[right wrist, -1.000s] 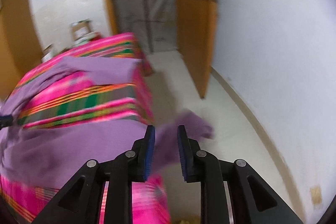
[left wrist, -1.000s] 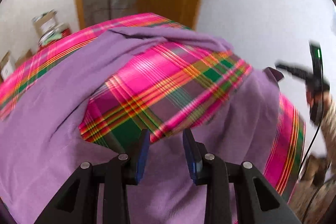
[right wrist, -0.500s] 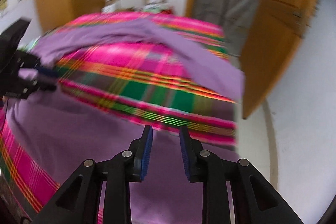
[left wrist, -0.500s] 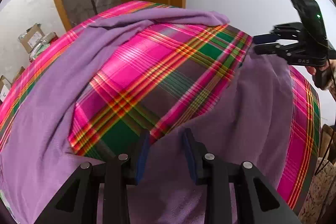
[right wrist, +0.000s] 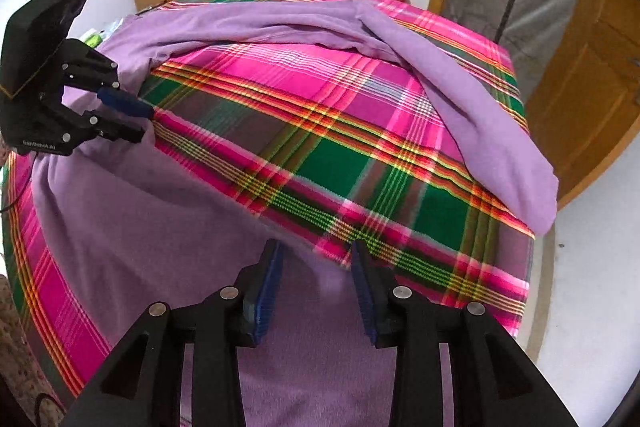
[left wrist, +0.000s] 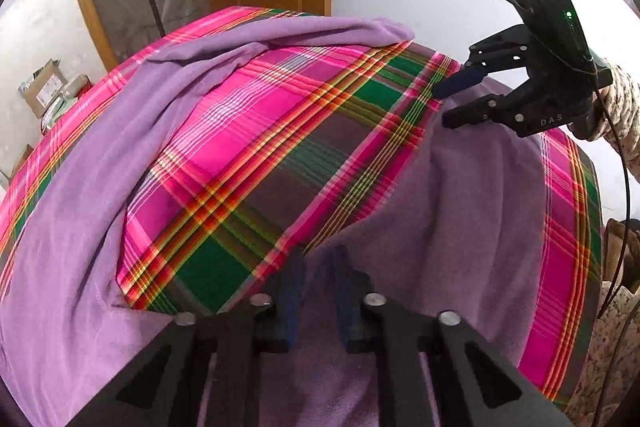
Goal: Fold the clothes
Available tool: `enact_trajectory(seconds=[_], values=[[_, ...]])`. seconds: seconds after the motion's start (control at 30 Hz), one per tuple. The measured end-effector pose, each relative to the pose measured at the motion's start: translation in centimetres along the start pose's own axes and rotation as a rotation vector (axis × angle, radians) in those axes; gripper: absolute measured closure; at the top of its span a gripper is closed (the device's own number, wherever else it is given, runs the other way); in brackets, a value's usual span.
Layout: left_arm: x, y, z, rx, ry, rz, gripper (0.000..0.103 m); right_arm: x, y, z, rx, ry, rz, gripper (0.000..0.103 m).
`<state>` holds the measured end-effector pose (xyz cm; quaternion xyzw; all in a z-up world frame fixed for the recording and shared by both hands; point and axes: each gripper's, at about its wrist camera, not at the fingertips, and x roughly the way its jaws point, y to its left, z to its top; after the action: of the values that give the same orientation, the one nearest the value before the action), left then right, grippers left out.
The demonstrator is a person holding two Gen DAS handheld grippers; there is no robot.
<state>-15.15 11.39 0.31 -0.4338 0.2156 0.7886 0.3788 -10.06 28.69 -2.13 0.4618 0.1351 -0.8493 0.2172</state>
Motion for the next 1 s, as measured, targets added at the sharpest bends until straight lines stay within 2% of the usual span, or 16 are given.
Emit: enact_trajectory(seconds=[0.1,0.17,0.23,0.33,0.5,0.7,0.8,0.93,1.0], values=[[0.0,0.0,0.1,0.01,0.0,0.005,0.1,0.0,0.0,0.0,-0.006,-0.003,-0.001,0.067],[-0.1,0.0,0.2,0.012,-0.009,0.007,0.101,0.0,0.2,0.1,-0.018,-0.001,0.005,0.074],[-0.5,0.1,0.4,0.005,-0.025,0.006,0.101,-0.1,0.7,0.2,-0.042,0.001,0.015,0.088],[-0.9,0.6,0.7,-0.018,-0.051,0.016,0.101,-0.1,1.2,0.3,-0.063,0.006,0.009,0.096],[-0.7,1.6,1.2,-0.06,-0.067,0.025,0.101,-1.0,0.9,0.6,-0.038,-0.048,-0.077,0.097],[-0.3,2.1,0.9,-0.094,-0.061,0.031,0.101,-0.1,1.6,0.5,-0.058,-0.027,-0.132,0.097],[-1.0,2.5,0.7,-0.12,-0.07,0.06,0.099,-0.1,1.9,0.5,-0.054,-0.027,-0.158,0.096],[-4.7,3.0,-0.6,-0.141,-0.136,0.079,0.097,-0.9,2.2,0.4,-0.027,-0.04,-0.176,0.092],[-7.1,3.5,-1.9,-0.163,-0.162,0.105,0.094,-1.9,2.9,0.3,-0.013,-0.078,-0.177,0.086]])
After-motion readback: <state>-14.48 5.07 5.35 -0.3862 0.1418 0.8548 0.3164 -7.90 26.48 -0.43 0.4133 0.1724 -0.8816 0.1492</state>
